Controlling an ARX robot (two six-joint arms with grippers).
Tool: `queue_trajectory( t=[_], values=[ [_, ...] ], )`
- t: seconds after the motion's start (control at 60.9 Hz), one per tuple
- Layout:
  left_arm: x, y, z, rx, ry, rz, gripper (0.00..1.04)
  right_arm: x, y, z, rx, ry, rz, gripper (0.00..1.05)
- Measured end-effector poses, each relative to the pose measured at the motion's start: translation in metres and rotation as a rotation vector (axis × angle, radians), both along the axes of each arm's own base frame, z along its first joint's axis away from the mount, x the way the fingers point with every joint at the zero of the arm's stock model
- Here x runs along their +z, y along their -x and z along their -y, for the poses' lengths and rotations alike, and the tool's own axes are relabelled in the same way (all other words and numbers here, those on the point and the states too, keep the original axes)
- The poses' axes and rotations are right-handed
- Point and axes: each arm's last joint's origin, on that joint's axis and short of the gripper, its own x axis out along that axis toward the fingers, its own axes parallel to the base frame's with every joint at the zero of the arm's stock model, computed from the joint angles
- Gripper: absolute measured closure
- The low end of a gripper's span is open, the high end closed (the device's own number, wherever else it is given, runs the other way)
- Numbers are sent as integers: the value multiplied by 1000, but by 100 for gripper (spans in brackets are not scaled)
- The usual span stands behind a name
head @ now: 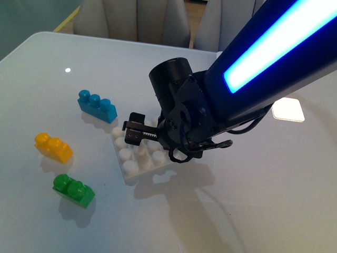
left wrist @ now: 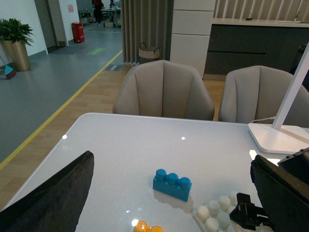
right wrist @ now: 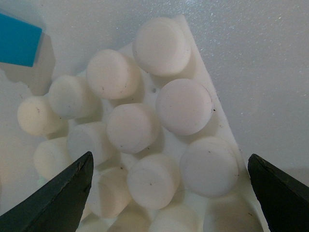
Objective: Insert yellow block into base center
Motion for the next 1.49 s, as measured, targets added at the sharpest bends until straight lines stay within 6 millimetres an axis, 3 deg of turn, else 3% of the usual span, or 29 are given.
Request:
queue_trajectory(
  t=[0.492, 1.494],
  values=[
    [0, 0, 0, 0, 0, 0, 7, 3, 9, 0, -10, -119, -106, 9],
    [0, 0, 0, 0, 0, 0, 7, 6, 22, 5, 32, -171, -155, 9]
  ],
)
